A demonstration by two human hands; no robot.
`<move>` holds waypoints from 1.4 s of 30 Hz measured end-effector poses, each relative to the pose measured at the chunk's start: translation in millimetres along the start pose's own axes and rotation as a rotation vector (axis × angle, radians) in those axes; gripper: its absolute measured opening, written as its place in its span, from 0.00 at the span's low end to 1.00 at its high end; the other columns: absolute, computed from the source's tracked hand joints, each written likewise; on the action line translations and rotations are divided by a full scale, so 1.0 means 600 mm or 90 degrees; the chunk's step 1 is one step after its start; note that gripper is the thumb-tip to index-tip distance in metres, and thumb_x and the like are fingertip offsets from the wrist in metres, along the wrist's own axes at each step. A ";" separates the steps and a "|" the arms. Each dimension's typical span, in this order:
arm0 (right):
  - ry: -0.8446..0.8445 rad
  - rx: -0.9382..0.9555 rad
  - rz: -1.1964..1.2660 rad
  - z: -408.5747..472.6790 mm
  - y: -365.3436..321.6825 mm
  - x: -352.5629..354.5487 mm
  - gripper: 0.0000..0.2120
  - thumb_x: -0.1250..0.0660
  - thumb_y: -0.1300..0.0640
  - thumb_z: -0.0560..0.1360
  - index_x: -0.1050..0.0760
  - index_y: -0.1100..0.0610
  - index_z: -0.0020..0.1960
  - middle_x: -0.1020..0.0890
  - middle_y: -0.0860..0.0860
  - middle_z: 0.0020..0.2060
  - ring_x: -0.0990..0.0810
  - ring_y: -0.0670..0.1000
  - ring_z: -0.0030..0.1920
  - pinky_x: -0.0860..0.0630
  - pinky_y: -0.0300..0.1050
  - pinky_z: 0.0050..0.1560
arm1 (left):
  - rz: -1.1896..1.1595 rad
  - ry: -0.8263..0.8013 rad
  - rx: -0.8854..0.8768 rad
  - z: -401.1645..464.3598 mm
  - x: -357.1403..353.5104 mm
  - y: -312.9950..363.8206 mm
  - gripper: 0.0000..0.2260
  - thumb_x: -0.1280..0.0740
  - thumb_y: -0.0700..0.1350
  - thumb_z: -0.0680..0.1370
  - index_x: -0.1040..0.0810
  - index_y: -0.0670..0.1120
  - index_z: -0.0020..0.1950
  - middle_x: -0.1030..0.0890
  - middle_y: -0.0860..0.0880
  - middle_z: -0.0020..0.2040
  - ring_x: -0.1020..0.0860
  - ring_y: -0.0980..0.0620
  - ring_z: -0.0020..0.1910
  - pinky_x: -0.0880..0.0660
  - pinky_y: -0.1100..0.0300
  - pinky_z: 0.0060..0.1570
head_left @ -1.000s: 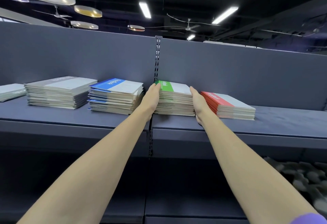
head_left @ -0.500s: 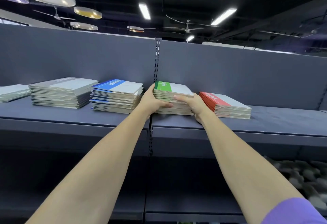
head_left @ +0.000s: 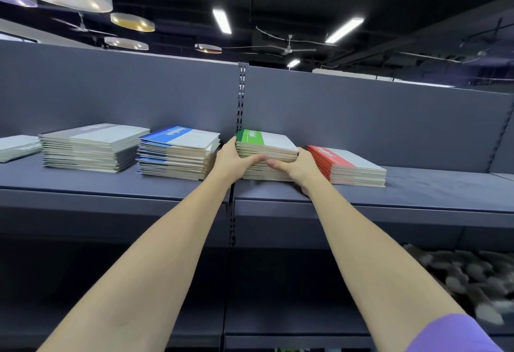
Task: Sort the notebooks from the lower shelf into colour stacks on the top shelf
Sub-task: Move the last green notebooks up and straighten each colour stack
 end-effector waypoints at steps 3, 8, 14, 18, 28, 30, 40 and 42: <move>0.009 -0.002 -0.055 -0.009 -0.014 0.000 0.44 0.19 0.35 0.49 0.22 0.54 0.60 0.14 0.47 0.51 0.17 0.49 0.55 0.21 0.53 0.60 | 0.043 0.018 -0.016 -0.010 -0.001 0.011 0.24 0.21 0.55 0.68 0.22 0.49 0.59 0.17 0.54 0.52 0.20 0.55 0.53 0.26 0.63 0.51; 0.007 -0.080 -0.247 -0.054 -0.049 0.003 0.41 0.24 0.33 0.65 0.31 0.59 0.65 0.25 0.46 0.56 0.24 0.51 0.59 0.27 0.45 0.57 | 0.169 -0.037 0.061 -0.040 0.018 0.045 0.35 0.24 0.62 0.69 0.31 0.46 0.68 0.23 0.51 0.61 0.26 0.51 0.61 0.31 0.59 0.57; -0.008 -0.075 -0.253 -0.063 -0.043 0.021 0.30 0.20 0.57 0.66 0.26 0.56 0.65 0.19 0.52 0.60 0.21 0.54 0.59 0.26 0.51 0.65 | 0.278 -0.105 0.108 -0.056 0.042 0.030 0.28 0.21 0.51 0.69 0.27 0.44 0.65 0.21 0.46 0.63 0.24 0.46 0.62 0.28 0.54 0.60; 0.000 -0.055 -0.281 -0.061 -0.038 0.022 0.29 0.23 0.60 0.70 0.28 0.57 0.68 0.20 0.54 0.64 0.23 0.56 0.63 0.28 0.47 0.64 | 0.332 -0.071 0.106 -0.044 0.040 0.018 0.21 0.23 0.49 0.73 0.23 0.41 0.59 0.19 0.43 0.59 0.23 0.43 0.58 0.27 0.54 0.56; 0.003 -0.044 -0.289 -0.042 -0.021 0.022 0.27 0.24 0.59 0.72 0.30 0.57 0.68 0.22 0.54 0.63 0.24 0.56 0.63 0.32 0.41 0.55 | 0.376 -0.022 0.049 -0.029 0.026 0.011 0.11 0.27 0.39 0.74 0.23 0.41 0.55 0.20 0.42 0.54 0.22 0.42 0.52 0.25 0.52 0.51; 0.010 -0.046 -0.264 -0.045 -0.021 0.021 0.27 0.24 0.61 0.71 0.28 0.57 0.67 0.21 0.53 0.61 0.23 0.55 0.61 0.30 0.42 0.56 | 0.376 -0.026 0.045 -0.033 0.026 0.011 0.11 0.28 0.39 0.75 0.23 0.41 0.56 0.21 0.42 0.54 0.22 0.41 0.54 0.26 0.52 0.50; 0.003 -0.034 0.006 -0.042 -0.018 0.016 0.35 0.23 0.41 0.61 0.24 0.54 0.64 0.16 0.48 0.56 0.18 0.49 0.56 0.23 0.54 0.63 | 0.068 -0.083 0.060 -0.036 0.034 0.008 0.40 0.32 0.71 0.68 0.33 0.51 0.74 0.25 0.56 0.69 0.27 0.56 0.67 0.31 0.52 0.70; -0.004 -0.038 0.053 -0.045 -0.028 0.013 0.32 0.25 0.41 0.67 0.25 0.55 0.66 0.17 0.49 0.58 0.18 0.50 0.58 0.23 0.53 0.64 | 0.021 -0.083 0.094 -0.032 0.032 0.004 0.45 0.36 0.76 0.65 0.34 0.53 0.75 0.26 0.54 0.71 0.28 0.54 0.69 0.31 0.49 0.70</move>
Point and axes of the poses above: each hand's wrist, its own z-axis towards the middle knuckle, its own x-axis out of the back of the hand, y = z × x, the point moved 1 cm from there along z, towards the middle knuckle
